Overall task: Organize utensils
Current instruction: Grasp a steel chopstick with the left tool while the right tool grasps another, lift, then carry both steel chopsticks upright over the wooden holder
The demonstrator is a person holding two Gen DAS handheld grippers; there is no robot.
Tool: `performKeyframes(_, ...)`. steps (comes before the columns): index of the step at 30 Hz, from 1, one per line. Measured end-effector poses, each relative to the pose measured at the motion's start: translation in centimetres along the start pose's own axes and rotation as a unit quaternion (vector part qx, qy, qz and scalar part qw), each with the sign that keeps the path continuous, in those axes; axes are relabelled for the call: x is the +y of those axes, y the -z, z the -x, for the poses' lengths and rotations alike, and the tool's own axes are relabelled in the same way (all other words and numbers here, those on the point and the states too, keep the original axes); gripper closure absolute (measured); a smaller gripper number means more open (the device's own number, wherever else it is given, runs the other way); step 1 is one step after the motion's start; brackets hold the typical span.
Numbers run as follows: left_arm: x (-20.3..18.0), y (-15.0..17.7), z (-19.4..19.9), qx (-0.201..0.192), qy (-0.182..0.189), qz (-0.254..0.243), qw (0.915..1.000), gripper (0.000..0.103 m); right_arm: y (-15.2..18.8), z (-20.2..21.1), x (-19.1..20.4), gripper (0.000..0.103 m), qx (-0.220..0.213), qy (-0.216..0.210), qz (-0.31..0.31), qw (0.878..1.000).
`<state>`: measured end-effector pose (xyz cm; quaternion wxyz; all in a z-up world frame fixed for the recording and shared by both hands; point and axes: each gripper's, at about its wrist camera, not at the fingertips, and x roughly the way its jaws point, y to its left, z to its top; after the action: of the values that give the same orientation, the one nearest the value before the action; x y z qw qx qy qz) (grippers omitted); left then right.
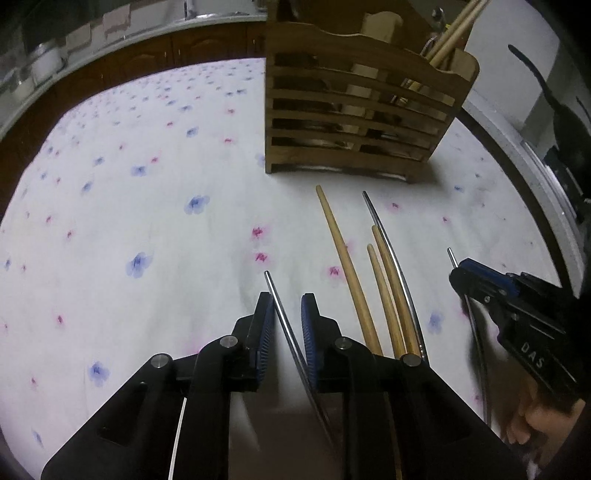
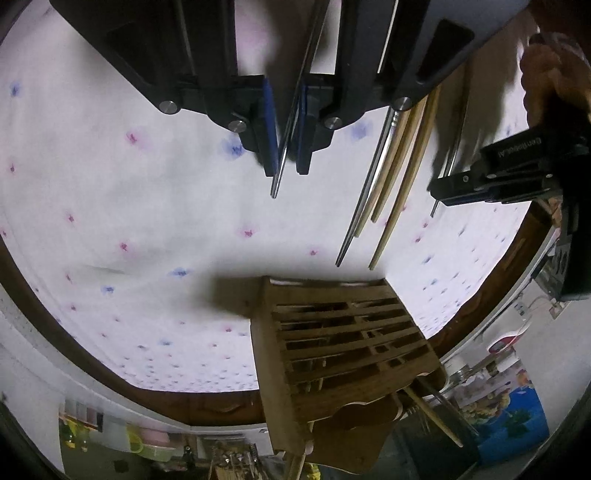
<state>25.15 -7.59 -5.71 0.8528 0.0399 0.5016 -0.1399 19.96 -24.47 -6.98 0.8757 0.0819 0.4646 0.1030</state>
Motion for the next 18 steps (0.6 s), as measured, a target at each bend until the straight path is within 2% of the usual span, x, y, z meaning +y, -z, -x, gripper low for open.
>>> performKeyframes(2,-0.3,0.0,-0.1,-0.006,-0.009,-0.006,0.9999,0.095,0.1,0.0,0.2,0.091,-0.002,0.006,0.007,1.0)
performKeyframes(4,-0.1,0.2,0.1,-0.006,0.002,0.0,1.0,0.097,0.1,0.1,0.3,0.096,-0.003,0.013,0.009,1.0)
performKeyframes(10,1.0,1.2,2.4,-0.022,0.026,0.026,0.9991,0.099,0.5,2.2,0.4,0.099,-0.02,-0.006,-0.007,1.0)
performKeyframes(18,1.9,2.4,10.7,-0.107,0.058,0.045,0.9915,0.099,0.2,9.7,1.3,0.099,-0.096,-0.048,-0.014,0.994)
